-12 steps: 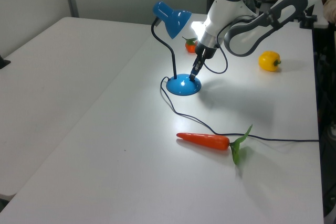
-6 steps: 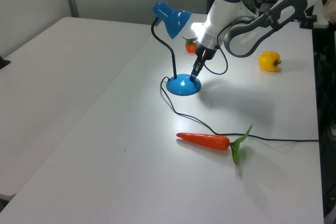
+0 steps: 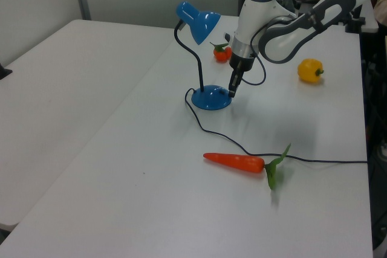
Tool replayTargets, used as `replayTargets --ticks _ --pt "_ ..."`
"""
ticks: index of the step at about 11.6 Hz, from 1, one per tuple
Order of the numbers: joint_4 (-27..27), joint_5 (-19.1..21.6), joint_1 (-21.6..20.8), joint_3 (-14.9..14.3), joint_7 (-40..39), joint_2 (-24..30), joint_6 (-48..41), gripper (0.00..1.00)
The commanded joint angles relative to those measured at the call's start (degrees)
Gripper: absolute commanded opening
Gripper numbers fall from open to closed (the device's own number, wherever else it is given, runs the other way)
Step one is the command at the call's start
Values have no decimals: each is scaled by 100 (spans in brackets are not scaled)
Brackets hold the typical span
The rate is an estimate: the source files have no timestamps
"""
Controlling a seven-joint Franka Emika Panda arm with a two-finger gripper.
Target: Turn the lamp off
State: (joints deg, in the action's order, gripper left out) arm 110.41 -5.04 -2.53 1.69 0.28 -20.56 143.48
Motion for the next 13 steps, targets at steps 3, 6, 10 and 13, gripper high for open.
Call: replayTargets --ticks 3,6,10,13 --pt "121 -15 -54 -2 157 903 -1610 0" --pt "-220 -32 -54 -2 69 1273 -2585 0" --pt "-1380 -6 25 6 -256 1379 -4062 0" --pt "-1706 -6 16 6 -440 1633 -4555 0"
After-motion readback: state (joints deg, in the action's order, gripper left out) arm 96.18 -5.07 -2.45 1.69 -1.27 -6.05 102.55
